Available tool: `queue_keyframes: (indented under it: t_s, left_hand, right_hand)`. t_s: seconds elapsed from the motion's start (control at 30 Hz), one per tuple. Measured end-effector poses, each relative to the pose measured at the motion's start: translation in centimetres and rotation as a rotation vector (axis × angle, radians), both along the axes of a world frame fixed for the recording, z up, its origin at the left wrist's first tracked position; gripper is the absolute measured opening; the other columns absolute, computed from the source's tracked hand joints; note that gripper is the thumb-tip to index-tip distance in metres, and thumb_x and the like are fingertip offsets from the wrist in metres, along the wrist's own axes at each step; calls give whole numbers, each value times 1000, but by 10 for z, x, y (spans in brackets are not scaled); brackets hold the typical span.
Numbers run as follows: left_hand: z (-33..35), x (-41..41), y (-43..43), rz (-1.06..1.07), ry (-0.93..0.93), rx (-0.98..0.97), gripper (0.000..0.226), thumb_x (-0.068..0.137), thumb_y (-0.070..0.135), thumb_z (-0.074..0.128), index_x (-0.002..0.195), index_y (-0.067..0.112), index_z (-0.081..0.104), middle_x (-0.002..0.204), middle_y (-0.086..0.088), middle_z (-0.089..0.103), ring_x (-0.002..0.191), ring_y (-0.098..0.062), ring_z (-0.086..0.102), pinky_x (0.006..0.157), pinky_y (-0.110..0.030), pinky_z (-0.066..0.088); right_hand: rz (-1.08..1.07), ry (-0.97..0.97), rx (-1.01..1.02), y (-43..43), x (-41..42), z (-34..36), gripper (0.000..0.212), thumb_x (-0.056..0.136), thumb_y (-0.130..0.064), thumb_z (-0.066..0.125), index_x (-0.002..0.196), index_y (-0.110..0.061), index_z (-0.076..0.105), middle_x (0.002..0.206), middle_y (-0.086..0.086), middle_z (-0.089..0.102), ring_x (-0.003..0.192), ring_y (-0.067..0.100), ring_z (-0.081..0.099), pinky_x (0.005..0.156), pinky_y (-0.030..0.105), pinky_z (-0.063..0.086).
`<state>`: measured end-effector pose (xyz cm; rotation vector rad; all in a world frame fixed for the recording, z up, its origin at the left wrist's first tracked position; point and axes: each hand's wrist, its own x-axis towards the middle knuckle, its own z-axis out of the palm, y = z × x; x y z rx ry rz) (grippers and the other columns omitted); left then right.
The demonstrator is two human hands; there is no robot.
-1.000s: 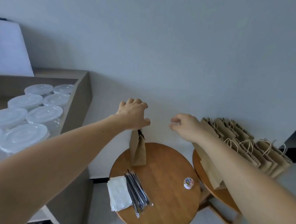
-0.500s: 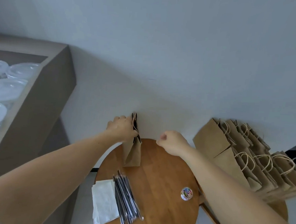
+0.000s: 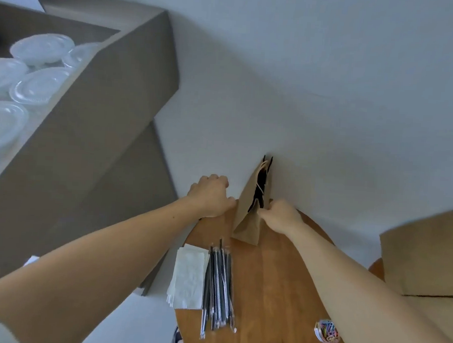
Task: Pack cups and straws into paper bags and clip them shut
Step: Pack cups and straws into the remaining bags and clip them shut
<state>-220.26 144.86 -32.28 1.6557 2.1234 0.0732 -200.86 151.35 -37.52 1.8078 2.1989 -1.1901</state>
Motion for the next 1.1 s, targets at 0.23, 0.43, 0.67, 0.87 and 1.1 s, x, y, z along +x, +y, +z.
queue_keyframes:
  t_s: [0.23,0.43,0.67,0.87,1.1]
  left_hand:
    - [-19,14,-8,85,-53,-40,54,93,43,52,141,17,45,142,-6,48,127,-27,47,100,-42,44]
    - [-25,61,-2,-5,-130,-10,47,93,48,47,126,16,55,125,-6,60,109,-25,57,90,-40,49]
    - [-60,125,-23,-134,-222,-208,68,87,61,51,138,17,44,132,-3,57,109,-19,57,83,-31,46]
    - [-70,166,-52,-244,-329,-345,95,68,79,52,143,23,35,135,2,56,110,-16,56,87,-31,46]
    - [-78,189,-78,-189,-276,-296,82,76,67,61,138,20,36,119,-1,63,103,-23,62,90,-42,53]
  right_hand:
    - [-27,8,164,13,15,-21,41,97,-32,45,58,-18,47,60,1,54,56,18,54,47,27,34]
    - [32,-47,276,-19,78,9,21,89,-28,53,68,-23,54,58,-6,56,54,11,54,44,27,34]
    - [73,-47,139,-102,155,-10,14,89,-33,55,74,-33,53,65,-9,61,54,4,55,47,19,33]
    - [97,-47,76,-141,189,-27,17,86,-36,57,71,-30,51,62,-9,57,55,6,54,48,20,33]
    - [91,-19,-53,-148,201,-31,35,78,-61,54,74,-26,51,61,-13,58,59,5,53,52,23,35]
